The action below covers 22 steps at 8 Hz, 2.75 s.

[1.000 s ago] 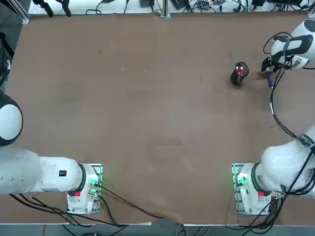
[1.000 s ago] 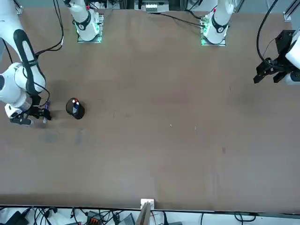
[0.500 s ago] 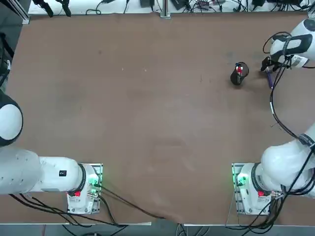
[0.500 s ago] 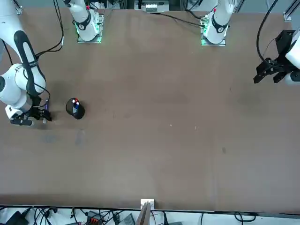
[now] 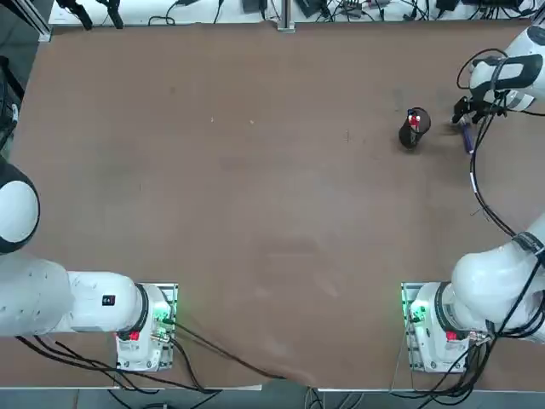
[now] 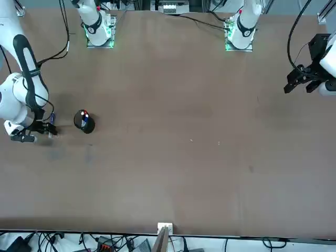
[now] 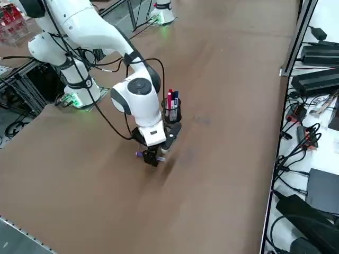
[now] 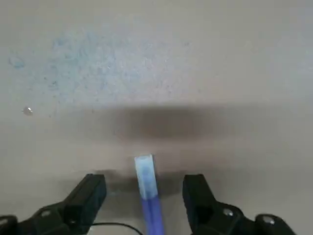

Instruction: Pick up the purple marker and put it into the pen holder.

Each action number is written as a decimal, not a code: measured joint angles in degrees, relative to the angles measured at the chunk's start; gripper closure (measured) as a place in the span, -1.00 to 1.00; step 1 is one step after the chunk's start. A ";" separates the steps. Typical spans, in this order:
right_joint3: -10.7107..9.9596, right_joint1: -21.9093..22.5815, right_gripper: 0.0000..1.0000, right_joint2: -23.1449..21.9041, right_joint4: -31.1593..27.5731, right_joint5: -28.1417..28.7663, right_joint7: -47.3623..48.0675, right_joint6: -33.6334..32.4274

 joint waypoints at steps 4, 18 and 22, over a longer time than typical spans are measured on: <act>0.24 -0.84 -0.70 1.39 2.04 0.01 -0.55 -1.78; 2.10 -0.95 0.64 -0.29 5.46 0.09 -1.04 -11.34; 3.13 2.67 0.64 -11.08 15.51 0.33 7.40 -32.10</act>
